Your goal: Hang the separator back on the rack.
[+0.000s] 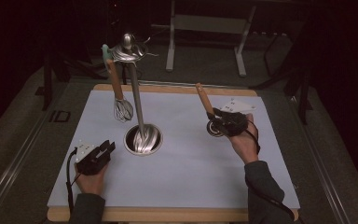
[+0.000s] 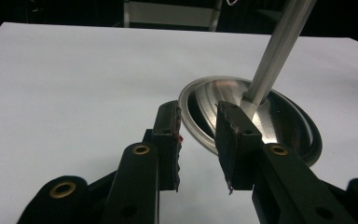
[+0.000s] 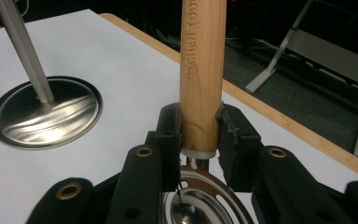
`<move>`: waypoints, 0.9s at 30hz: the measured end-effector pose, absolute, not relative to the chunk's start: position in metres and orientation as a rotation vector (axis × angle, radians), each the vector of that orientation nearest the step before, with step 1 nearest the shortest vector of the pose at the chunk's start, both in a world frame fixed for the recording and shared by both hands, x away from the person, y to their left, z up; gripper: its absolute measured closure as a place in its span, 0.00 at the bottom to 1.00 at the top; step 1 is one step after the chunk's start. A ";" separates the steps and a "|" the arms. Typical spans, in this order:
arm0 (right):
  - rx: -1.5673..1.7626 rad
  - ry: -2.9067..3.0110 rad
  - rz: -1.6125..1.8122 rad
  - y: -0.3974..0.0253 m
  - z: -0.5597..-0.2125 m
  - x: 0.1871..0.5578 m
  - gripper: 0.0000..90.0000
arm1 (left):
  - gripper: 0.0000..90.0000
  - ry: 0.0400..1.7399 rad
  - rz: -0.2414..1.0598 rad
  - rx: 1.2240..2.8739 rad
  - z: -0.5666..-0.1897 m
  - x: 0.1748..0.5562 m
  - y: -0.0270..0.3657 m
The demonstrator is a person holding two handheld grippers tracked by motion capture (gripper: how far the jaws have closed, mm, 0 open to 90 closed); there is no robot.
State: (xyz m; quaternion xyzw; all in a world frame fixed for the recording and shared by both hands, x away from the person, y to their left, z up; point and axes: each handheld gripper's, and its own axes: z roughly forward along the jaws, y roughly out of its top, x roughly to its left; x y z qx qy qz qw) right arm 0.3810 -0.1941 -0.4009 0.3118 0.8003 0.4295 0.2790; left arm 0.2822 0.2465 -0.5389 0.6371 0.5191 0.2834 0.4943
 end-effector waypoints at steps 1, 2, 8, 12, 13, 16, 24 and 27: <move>0.831 2.147 1.159 -0.194 -0.400 0.381 0.79 | 0.79 1.258 0.688 1.545 -0.539 0.282 0.246; 0.829 2.149 1.169 -0.194 -0.399 0.381 0.79 | 0.79 1.258 0.689 1.548 -0.539 0.282 0.247; 0.803 2.146 1.234 -0.194 -0.390 0.378 0.79 | 0.79 1.260 0.688 1.547 -0.539 0.282 0.246; 0.775 2.139 1.287 -0.194 -0.383 0.377 0.79 | 0.79 1.260 0.689 1.548 -0.539 0.282 0.246; 0.768 2.140 1.298 -0.194 -0.381 0.376 0.79 | 0.79 1.260 0.688 1.547 -0.539 0.282 0.246; 0.732 2.139 1.311 -0.192 -0.377 0.375 0.79 | 0.79 1.260 0.689 1.546 -0.539 0.282 0.246; 0.665 2.144 1.314 -0.188 -0.366 0.369 0.79 | 0.79 1.259 0.689 1.550 -0.539 0.282 0.246; 0.644 2.147 1.322 -0.186 -0.363 0.368 0.79 | 0.79 1.260 0.689 1.549 -0.539 0.282 0.246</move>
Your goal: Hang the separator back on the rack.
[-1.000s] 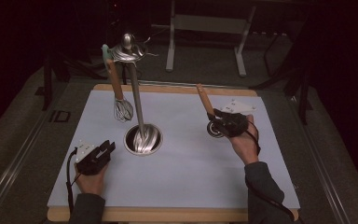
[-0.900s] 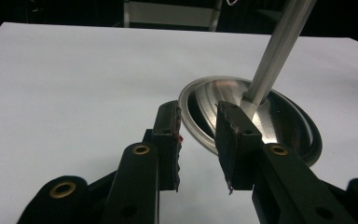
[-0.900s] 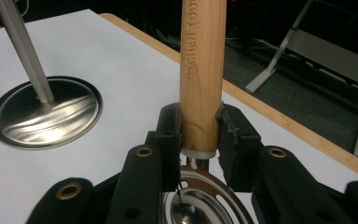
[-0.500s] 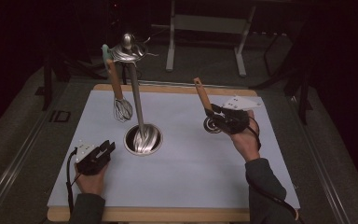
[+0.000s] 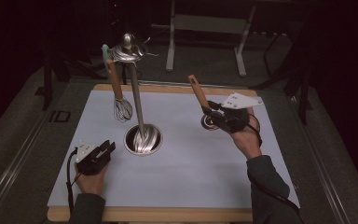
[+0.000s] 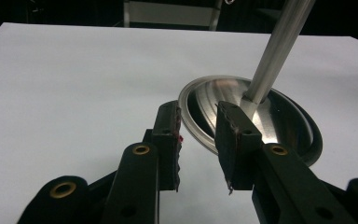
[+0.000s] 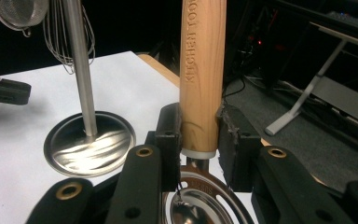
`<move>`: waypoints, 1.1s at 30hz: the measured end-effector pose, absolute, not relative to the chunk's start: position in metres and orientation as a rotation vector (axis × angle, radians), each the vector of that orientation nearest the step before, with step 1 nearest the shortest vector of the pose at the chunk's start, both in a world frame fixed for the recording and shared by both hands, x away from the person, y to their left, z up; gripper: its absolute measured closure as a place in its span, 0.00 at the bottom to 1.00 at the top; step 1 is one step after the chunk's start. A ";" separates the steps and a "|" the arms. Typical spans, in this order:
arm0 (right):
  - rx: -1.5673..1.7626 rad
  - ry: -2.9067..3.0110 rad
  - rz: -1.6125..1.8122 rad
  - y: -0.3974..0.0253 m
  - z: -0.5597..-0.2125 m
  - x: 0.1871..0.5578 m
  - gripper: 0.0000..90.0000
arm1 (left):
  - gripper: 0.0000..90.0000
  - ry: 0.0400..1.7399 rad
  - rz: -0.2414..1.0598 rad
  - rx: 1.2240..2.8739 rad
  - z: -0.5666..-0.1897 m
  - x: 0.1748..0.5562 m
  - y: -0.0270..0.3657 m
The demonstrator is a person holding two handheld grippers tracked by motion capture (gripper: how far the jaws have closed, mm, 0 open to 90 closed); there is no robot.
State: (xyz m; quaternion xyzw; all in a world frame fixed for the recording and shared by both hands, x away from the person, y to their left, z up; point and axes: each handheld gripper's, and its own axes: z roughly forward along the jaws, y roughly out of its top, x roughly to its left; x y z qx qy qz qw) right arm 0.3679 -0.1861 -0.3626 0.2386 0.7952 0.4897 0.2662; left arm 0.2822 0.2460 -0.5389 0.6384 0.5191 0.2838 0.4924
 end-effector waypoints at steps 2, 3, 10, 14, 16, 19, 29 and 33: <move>0.633 2.148 1.322 -0.185 -0.360 0.368 0.79 | 0.79 1.259 0.689 1.549 -0.539 0.282 0.246; 0.629 2.148 1.324 -0.184 -0.360 0.368 0.79 | 0.79 1.259 0.689 1.549 -0.539 0.282 0.246; 0.585 2.158 1.304 -0.177 -0.354 0.367 0.79 | 0.79 1.258 0.690 1.551 -0.539 0.282 0.246; 0.565 2.156 1.326 -0.174 -0.351 0.364 0.79 | 0.79 1.259 0.689 1.549 -0.539 0.282 0.246; 0.552 2.157 1.331 -0.173 -0.349 0.362 0.79 | 0.79 1.257 0.690 1.551 -0.539 0.282 0.246; 0.533 2.160 1.332 -0.171 -0.347 0.361 0.79 | 0.79 1.257 0.690 1.550 -0.539 0.282 0.246; 0.480 2.167 1.357 -0.164 -0.340 0.356 0.79 | 0.79 1.258 0.690 1.548 -0.539 0.282 0.246; 0.455 2.170 1.369 -0.162 -0.338 0.355 0.79 | 0.79 1.257 0.691 1.548 -0.539 0.282 0.246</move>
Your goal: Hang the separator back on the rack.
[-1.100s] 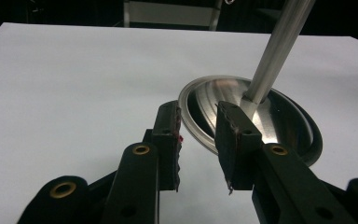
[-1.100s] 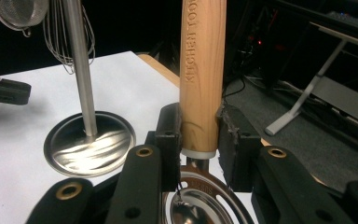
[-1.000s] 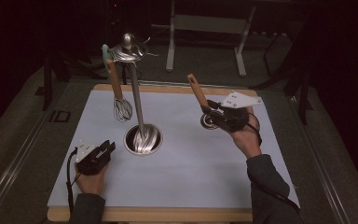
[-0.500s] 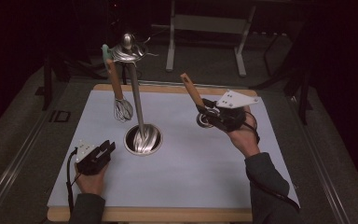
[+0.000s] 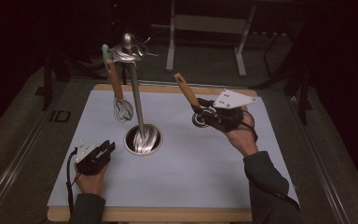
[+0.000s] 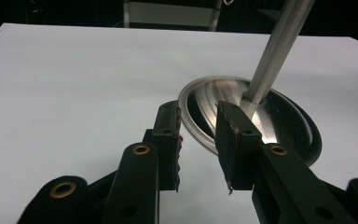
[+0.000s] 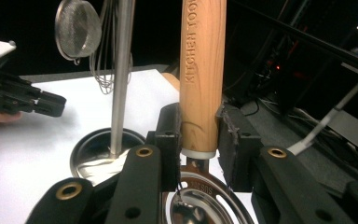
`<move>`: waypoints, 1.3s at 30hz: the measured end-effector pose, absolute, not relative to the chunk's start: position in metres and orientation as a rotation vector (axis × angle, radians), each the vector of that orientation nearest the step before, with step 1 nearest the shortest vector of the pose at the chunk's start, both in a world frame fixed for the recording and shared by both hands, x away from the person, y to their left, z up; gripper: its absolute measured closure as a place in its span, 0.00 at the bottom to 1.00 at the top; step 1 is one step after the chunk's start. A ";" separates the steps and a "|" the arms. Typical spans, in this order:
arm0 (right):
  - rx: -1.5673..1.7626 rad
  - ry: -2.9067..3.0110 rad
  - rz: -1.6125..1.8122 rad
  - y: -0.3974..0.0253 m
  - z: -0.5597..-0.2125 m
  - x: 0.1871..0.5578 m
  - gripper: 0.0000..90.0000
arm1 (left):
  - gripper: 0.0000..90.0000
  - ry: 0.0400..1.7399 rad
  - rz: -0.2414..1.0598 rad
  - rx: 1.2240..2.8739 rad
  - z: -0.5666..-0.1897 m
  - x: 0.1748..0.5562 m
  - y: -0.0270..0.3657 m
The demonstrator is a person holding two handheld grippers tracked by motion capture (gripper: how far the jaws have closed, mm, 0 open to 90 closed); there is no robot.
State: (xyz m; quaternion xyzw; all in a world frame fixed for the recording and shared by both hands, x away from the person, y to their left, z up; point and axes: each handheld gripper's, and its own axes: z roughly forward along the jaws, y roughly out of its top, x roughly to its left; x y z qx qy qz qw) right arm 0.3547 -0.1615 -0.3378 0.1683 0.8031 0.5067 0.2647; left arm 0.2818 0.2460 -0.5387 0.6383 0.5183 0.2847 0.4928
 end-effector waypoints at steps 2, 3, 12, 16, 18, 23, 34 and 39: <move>0.442 2.170 1.378 -0.161 -0.336 0.355 0.79 | 0.79 1.257 0.691 1.548 -0.539 0.282 0.246; 0.441 2.170 1.382 -0.161 -0.336 0.355 0.79 | 0.79 1.257 0.690 1.548 -0.539 0.282 0.246; 0.389 2.160 1.415 -0.158 -0.328 0.351 0.79 | 0.79 1.256 0.690 1.549 -0.539 0.282 0.246; 0.368 2.155 1.425 -0.155 -0.324 0.349 0.79 | 0.79 1.255 0.690 1.550 -0.539 0.282 0.246; 0.359 2.156 1.424 -0.154 -0.323 0.349 0.79 | 0.79 1.255 0.691 1.550 -0.539 0.282 0.246; 0.338 2.158 1.420 -0.149 -0.320 0.348 0.79 | 0.79 1.255 0.690 1.551 -0.539 0.282 0.246; 0.301 2.142 1.446 -0.138 -0.311 0.347 0.79 | 0.79 1.255 0.689 1.551 -0.539 0.282 0.246; 0.287 2.147 1.443 -0.133 -0.311 0.347 0.79 | 0.79 1.254 0.688 1.551 -0.539 0.282 0.246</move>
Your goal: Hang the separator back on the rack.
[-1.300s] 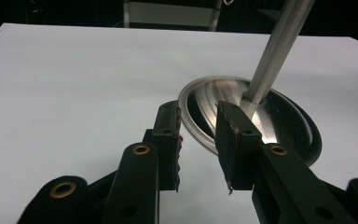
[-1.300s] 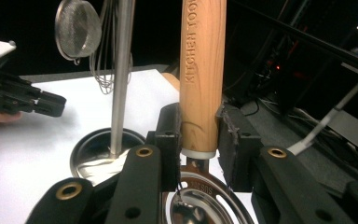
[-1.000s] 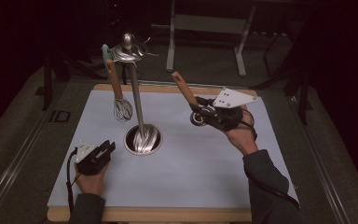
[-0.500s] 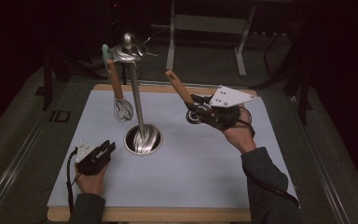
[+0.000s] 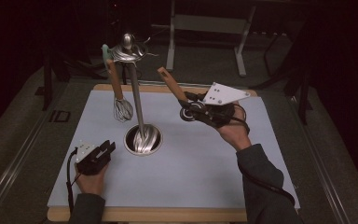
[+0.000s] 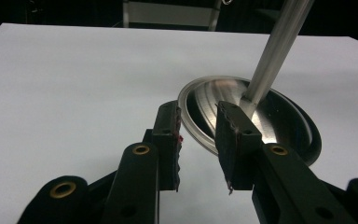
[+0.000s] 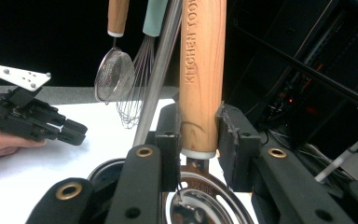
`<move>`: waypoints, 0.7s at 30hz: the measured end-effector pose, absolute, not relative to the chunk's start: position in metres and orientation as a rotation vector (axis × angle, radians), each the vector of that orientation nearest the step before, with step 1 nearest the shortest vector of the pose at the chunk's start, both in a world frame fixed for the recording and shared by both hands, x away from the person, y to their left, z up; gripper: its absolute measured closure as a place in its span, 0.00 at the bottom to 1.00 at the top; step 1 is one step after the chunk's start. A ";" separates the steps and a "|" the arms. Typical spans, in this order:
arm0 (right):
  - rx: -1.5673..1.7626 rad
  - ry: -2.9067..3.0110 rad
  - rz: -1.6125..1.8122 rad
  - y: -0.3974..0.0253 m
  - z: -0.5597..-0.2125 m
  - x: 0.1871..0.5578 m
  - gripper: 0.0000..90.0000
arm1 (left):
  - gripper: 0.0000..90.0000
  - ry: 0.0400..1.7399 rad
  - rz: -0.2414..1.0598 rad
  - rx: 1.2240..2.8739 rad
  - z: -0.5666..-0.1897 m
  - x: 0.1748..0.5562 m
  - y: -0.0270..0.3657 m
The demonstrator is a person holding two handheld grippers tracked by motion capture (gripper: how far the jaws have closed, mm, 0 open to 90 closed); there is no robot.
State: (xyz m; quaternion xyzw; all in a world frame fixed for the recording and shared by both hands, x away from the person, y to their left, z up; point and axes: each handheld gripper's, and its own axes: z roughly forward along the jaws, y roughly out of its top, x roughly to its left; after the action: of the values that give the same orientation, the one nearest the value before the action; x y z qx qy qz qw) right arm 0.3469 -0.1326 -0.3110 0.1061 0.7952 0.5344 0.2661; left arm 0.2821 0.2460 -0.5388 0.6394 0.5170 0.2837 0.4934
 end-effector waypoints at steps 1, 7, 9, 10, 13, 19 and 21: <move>0.285 2.149 1.444 -0.132 -0.311 0.347 0.79 | 0.79 1.254 0.689 1.551 -0.539 0.282 0.246; 0.272 2.147 1.457 -0.129 -0.308 0.346 0.79 | 0.79 1.255 0.688 1.550 -0.539 0.282 0.246; 0.269 2.148 1.465 -0.128 -0.307 0.346 0.79 | 0.79 1.255 0.688 1.550 -0.539 0.282 0.246; 0.267 2.147 1.471 -0.127 -0.306 0.346 0.79 | 0.79 1.255 0.688 1.550 -0.539 0.282 0.246; 0.266 2.143 1.493 -0.125 -0.305 0.345 0.79 | 0.79 1.257 0.688 1.548 -0.539 0.282 0.246; 0.262 2.137 1.505 -0.118 -0.302 0.345 0.79 | 0.79 1.256 0.687 1.546 -0.539 0.282 0.247; 0.267 2.134 1.512 -0.116 -0.302 0.345 0.79 | 0.79 1.257 0.687 1.546 -0.539 0.282 0.247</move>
State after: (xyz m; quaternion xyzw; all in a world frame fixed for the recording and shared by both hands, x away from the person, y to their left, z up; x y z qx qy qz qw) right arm 0.3452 -0.1164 -0.3015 0.0984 0.7852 0.5562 0.2538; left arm 0.2819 0.2465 -0.5387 0.6377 0.5183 0.2832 0.4945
